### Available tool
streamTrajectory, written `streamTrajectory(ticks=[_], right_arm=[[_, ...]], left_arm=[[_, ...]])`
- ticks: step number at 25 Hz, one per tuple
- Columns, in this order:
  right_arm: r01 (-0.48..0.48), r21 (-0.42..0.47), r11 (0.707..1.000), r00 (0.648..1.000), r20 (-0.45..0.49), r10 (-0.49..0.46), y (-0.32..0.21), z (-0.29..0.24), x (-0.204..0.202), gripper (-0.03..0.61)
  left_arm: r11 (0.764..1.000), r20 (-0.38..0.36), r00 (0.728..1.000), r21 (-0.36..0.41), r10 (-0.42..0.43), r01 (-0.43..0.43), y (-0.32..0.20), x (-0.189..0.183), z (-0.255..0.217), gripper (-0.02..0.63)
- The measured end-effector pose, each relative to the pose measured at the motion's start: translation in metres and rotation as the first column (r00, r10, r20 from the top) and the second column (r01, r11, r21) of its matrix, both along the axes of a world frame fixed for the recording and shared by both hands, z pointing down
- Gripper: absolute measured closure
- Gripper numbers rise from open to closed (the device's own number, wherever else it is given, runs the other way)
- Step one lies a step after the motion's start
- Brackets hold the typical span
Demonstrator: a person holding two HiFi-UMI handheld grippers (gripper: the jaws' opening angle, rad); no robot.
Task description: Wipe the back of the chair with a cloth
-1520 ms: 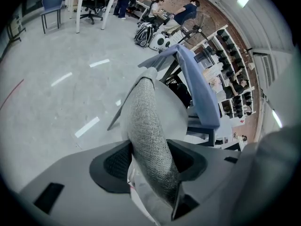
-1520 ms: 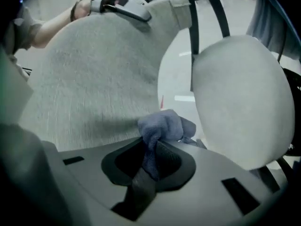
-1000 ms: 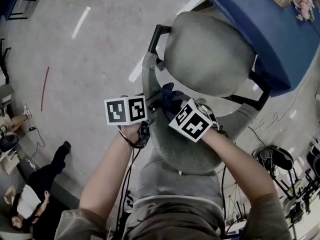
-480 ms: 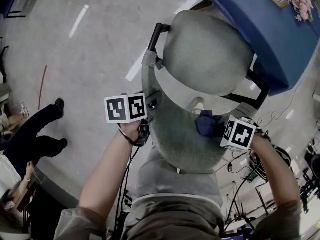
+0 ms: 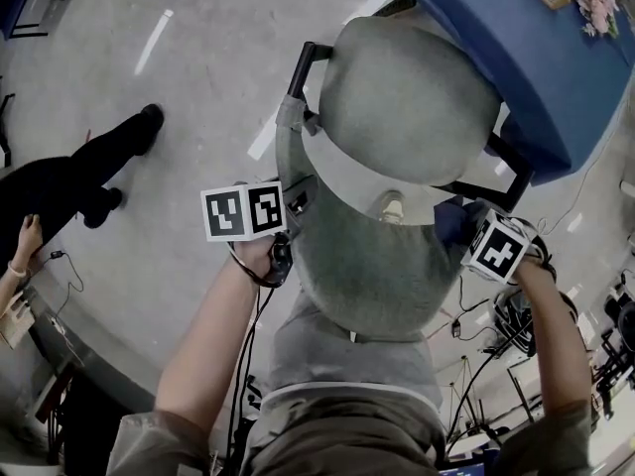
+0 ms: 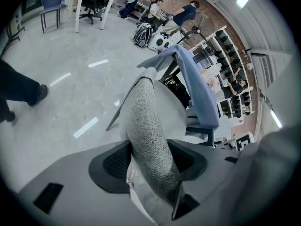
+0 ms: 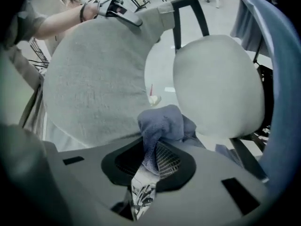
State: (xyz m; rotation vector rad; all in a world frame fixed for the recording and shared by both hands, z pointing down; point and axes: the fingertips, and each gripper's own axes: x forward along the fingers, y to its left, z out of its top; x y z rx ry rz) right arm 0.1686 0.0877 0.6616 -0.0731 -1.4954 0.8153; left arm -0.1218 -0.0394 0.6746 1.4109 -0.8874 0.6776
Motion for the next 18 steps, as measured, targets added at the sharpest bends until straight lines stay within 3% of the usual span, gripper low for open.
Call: streamTrajectory(ticks=[2,5,8,10,13,18], right_arm=[[-0.052,-0.040,0.998,0.992,0.112,0.056,0.020,-0.003,-0.046,0.500],[-0.078,-0.011,0.997,0.971,0.225,0.078,0.032,-0.007,-0.108,0.500],[-0.149,-0.017,0.989,0.932,0.330,0.146,0.017,-0.020,-0.169,0.500],[-0.161,0.018,0.987,0.910,0.389,0.142,0.001,-0.030,-0.203,0.500],[-0.158,0.094,0.983,0.885,0.456,0.099,-0.023,-0.046,-0.236,0.499],[-0.355,0.111,0.928,0.773,0.593,0.225,-0.056,-0.076,-0.263,0.499]], left_arm=[[1.000,0.002,1.000,0.000,0.005,-0.005,0.000,0.001,0.000,0.360],[1.000,0.002,1.000,0.001,0.013,-0.013,-0.001,0.001,0.001,0.360],[1.000,0.005,1.000,-0.002,0.022,-0.022,0.000,0.001,0.002,0.359],[0.999,0.009,0.999,-0.004,0.032,-0.032,0.000,0.002,0.002,0.359],[0.999,0.013,0.999,-0.006,0.042,-0.042,0.000,0.003,0.003,0.359],[0.999,0.015,0.999,-0.010,0.046,-0.046,0.001,0.002,0.003,0.359]])
